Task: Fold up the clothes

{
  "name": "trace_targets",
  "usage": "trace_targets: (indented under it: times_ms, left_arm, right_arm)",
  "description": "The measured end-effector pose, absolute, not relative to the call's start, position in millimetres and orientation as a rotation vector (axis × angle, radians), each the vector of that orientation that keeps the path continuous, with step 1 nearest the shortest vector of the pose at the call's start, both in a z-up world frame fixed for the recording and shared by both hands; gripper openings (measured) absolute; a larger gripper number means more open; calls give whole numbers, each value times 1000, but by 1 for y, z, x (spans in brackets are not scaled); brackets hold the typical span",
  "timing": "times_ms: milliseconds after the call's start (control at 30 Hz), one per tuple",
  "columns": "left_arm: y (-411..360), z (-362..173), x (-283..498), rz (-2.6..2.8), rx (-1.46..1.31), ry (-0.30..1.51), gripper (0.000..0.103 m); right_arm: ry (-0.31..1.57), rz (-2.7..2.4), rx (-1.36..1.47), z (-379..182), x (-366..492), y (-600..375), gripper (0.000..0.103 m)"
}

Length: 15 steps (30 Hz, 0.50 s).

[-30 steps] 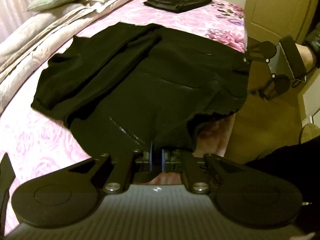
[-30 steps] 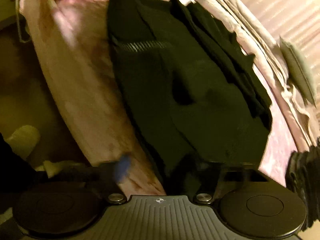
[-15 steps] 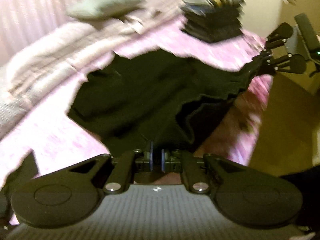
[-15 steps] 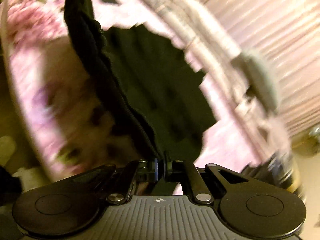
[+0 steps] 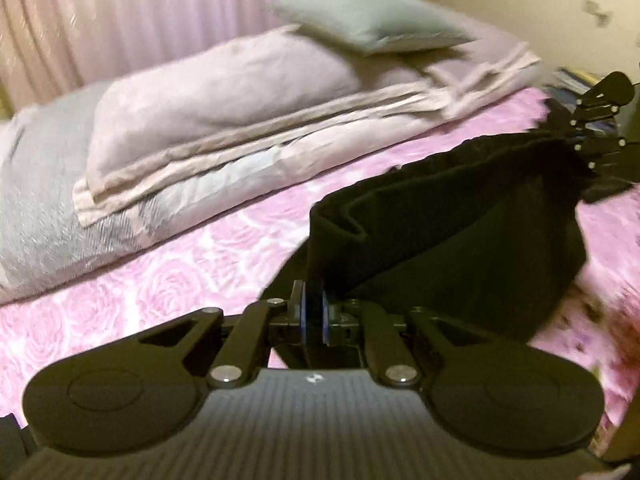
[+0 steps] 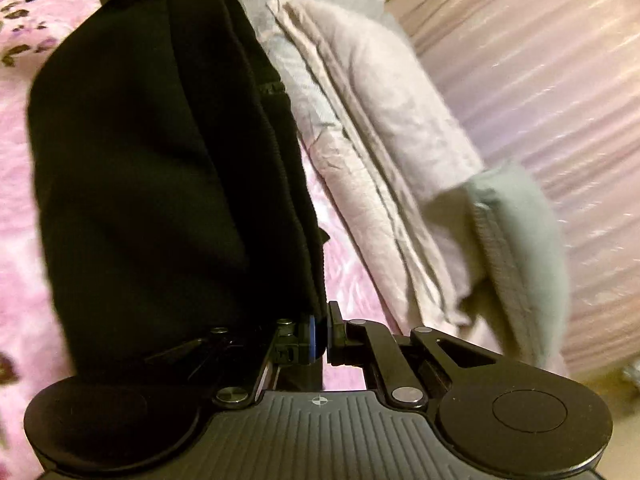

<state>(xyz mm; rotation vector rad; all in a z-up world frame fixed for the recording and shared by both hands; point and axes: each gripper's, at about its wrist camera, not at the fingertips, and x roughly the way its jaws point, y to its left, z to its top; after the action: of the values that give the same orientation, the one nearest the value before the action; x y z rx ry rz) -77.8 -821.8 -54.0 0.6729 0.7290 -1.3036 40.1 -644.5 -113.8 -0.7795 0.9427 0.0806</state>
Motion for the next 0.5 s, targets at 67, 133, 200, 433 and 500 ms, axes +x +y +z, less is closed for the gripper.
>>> trace_targets:
  times_ms: [67,133,200,433,500]
  left_arm:
    - [-846,-78,-60,-1258,681,794,6]
    - [-868,-104,-44,-1216,698,854,6]
    - [-883,-126,-31,-1185,711,899,6]
    - [-918,-167,2,-1141,702,943,5]
    - [-924,-171,12,-1150,684,942,5]
  right_arm:
    - [969,135,-774,-132,75,-664,4]
    - [1001,190,-772,-153,105,-680,4]
    - [1028,226,-763,-173,129,-692,4]
    - [1072,232,-700,-207,175,-713,4]
    - [1071,215,-686,-207,182,-717,4]
